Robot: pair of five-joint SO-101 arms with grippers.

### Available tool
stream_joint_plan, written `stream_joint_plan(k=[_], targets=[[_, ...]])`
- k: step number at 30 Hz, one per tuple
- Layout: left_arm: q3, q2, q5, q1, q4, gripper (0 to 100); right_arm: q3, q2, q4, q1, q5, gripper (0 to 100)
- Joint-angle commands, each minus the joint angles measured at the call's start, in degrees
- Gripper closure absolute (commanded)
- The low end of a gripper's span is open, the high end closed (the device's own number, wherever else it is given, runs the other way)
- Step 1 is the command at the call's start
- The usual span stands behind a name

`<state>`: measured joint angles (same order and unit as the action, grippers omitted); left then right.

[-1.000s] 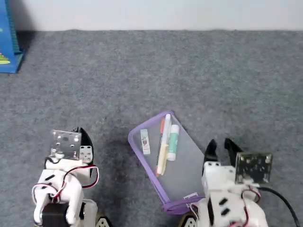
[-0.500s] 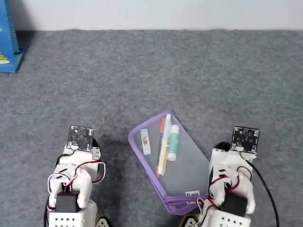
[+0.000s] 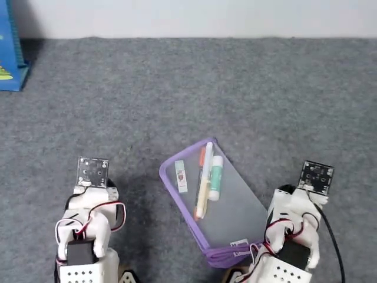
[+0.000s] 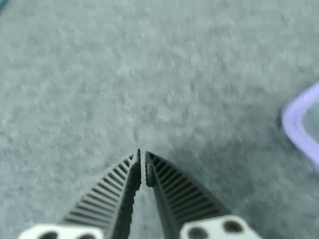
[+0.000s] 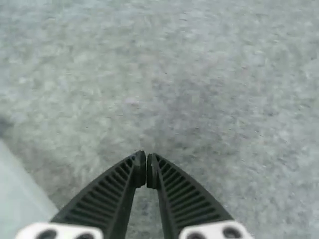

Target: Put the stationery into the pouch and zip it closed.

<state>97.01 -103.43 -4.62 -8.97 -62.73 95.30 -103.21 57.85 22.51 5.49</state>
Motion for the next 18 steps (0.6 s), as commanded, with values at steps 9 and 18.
stream_joint_plan(k=[9, 18], targets=[[-0.57, -0.53, -0.44, 0.53, -4.84, 99, 1.14, -0.4, 6.73, -0.22, 0.26, 98.3], [-0.57, -0.53, -0.62, 0.62, -4.84, 99, 1.14, -0.66, 16.84, -0.4, 0.53, 98.0]])
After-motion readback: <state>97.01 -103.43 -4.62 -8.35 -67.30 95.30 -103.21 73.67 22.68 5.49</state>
